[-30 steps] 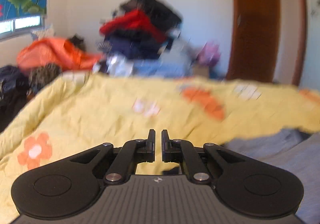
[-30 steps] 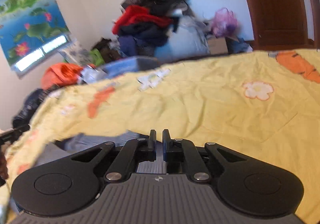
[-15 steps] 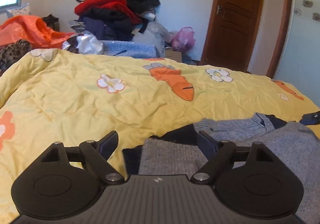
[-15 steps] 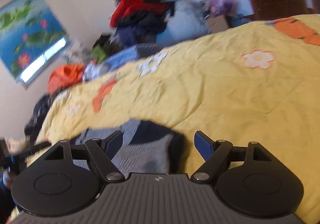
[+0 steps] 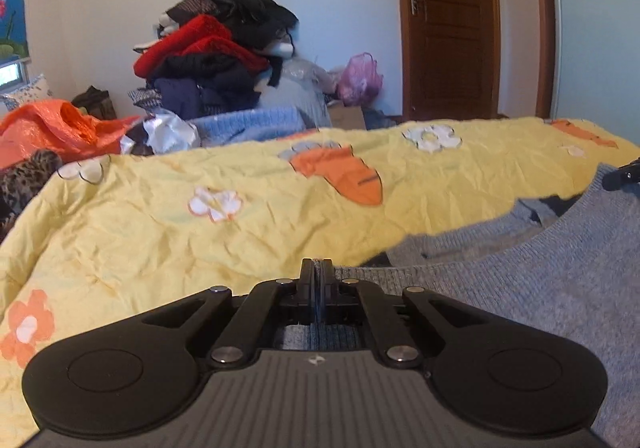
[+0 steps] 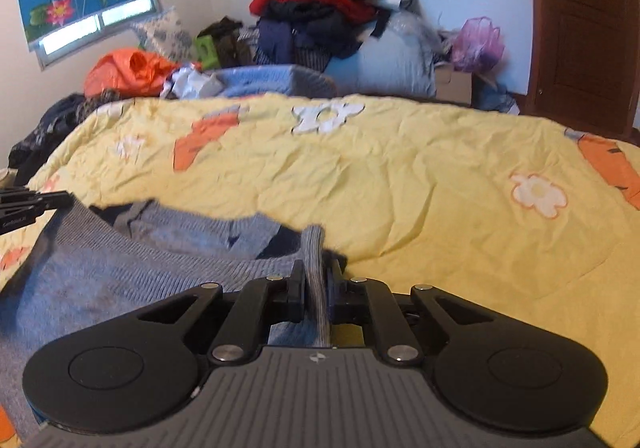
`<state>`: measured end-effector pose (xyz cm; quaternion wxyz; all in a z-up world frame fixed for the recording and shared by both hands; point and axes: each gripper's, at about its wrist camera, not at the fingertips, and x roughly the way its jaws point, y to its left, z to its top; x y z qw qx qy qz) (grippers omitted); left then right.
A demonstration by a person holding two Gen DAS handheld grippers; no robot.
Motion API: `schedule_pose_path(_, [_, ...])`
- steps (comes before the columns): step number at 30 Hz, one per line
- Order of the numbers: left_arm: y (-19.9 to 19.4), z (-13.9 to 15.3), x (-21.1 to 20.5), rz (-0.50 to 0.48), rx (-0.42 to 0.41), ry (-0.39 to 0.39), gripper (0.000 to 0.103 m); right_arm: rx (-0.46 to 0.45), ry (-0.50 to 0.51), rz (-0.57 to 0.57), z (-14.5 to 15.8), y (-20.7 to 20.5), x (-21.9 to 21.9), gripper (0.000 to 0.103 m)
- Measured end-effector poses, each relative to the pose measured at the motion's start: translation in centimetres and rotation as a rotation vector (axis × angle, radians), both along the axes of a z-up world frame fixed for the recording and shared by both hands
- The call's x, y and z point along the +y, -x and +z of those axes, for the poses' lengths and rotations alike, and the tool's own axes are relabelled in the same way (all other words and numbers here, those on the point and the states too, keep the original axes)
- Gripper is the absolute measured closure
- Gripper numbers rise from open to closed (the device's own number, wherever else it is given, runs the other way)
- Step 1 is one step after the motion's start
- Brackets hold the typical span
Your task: Fold small clothes
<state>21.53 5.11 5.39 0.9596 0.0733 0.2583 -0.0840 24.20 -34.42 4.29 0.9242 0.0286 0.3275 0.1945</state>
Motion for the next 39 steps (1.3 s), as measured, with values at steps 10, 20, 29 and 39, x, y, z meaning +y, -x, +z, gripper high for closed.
schedule_pose_path(10, [-7.6, -5.5, 1.1, 0.268, 0.105, -0.183, 0.101, -0.028, -0.121, -0.185, -3.3, -4.6, -1.3, 0.095])
schedule_pose_path(20, [8.4, 0.9, 6.9, 0.318, -0.100, 0.141, 0.054, -0.075, -0.290, -0.280, -1.3, 7.4, -5.6, 0.016])
schedule_pose_path(29, [20.9, -5.8, 8.2, 0.240, 0.201, 0.871, 0.026, 0.187, -0.603, -0.313, -6.2, 23.2, -7.1, 0.014])
schedule_pose_path(39, [19.5, -7.3, 7.6, 0.359, 0.095, 1.135, 0.027, 0.065, -0.608, -0.333, -6.6, 19.2, -1.0, 0.004])
